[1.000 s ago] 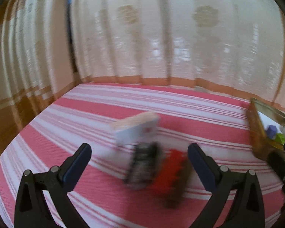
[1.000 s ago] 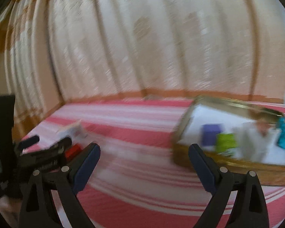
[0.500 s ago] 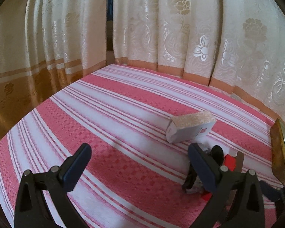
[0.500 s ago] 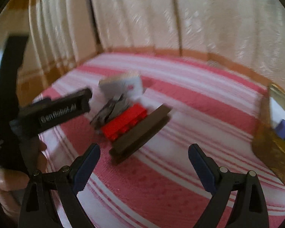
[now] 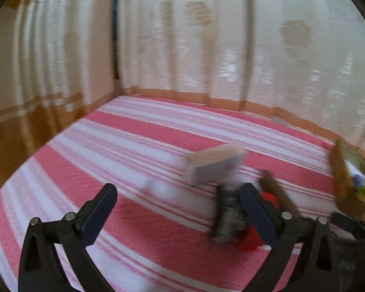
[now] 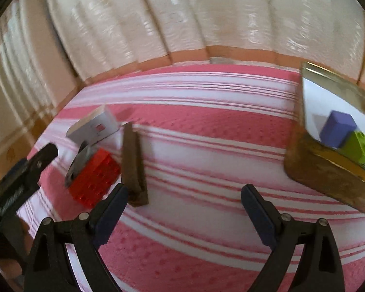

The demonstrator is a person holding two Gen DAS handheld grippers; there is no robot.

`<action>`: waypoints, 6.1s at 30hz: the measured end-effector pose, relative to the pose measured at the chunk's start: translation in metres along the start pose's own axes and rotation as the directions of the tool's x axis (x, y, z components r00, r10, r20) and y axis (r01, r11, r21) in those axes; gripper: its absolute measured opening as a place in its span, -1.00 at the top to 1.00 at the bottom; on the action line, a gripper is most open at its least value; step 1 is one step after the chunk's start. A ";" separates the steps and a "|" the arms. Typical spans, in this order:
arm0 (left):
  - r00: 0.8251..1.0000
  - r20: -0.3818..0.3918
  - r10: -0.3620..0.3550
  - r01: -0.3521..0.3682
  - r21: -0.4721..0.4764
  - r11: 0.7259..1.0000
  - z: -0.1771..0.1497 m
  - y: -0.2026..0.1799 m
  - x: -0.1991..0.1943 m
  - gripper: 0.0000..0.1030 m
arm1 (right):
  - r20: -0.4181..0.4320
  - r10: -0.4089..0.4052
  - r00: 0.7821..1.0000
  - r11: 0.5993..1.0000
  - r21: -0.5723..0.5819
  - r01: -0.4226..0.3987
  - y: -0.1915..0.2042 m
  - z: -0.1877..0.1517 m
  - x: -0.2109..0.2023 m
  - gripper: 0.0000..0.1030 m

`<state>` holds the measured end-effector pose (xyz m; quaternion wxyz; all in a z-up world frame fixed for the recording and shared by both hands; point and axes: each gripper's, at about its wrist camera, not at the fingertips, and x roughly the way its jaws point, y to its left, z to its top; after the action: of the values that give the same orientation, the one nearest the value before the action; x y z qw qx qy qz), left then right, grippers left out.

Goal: Organize rigid objects
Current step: 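Lower the left tool onto the red lego brick and grasp it, then grasp the brown brush with the right tool, then lift the red brick and brown brush toward the gold tray, then lower the red brick onto the green lego block while the right tool lowers the brush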

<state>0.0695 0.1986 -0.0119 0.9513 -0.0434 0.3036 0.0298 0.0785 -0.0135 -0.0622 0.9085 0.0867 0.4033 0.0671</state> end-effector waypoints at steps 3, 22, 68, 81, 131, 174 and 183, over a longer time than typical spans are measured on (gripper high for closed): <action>0.982 -0.032 -0.185 0.187 0.039 0.982 -0.001 -0.013 -0.003 -0.97 | 0.010 -0.008 1.000 1.000 0.006 0.008 -0.003 0.003 -0.001 -0.85; 0.946 -0.171 -0.275 0.302 0.161 0.939 -0.014 -0.051 0.008 -0.33 | 0.099 -0.091 0.991 0.995 -0.017 0.093 -0.015 0.007 -0.019 -0.78; 0.953 -0.264 -0.149 0.175 0.075 0.982 -0.002 -0.037 0.046 0.60 | 0.053 0.066 0.996 0.993 -0.103 -0.060 0.014 0.015 -0.012 -0.25; 0.956 -0.261 -0.130 0.147 0.045 0.988 -0.001 -0.032 0.050 0.59 | -0.045 0.039 0.998 0.981 -0.188 -0.047 0.046 0.024 0.023 0.19; 0.963 0.033 -0.268 0.266 0.059 0.962 0.005 -0.130 -0.023 0.60 | 0.430 0.169 0.887 0.986 -0.084 -0.147 -0.065 0.004 -0.124 0.67; 0.894 -0.058 -0.444 0.442 0.272 0.855 -0.021 -0.345 -0.025 0.60 | 0.460 -0.198 0.865 0.975 0.186 0.124 -0.255 0.001 -0.170 0.67; 0.914 -0.097 -0.394 0.405 0.276 0.872 -0.019 -0.351 -0.004 0.60 | 0.391 -0.211 0.896 0.976 0.140 0.168 -0.244 0.010 -0.143 0.67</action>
<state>0.0841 -0.1527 -0.0025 0.9269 0.0342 0.3071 -0.2129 0.0035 -0.2797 -0.0044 0.9686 0.1055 0.2165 -0.0619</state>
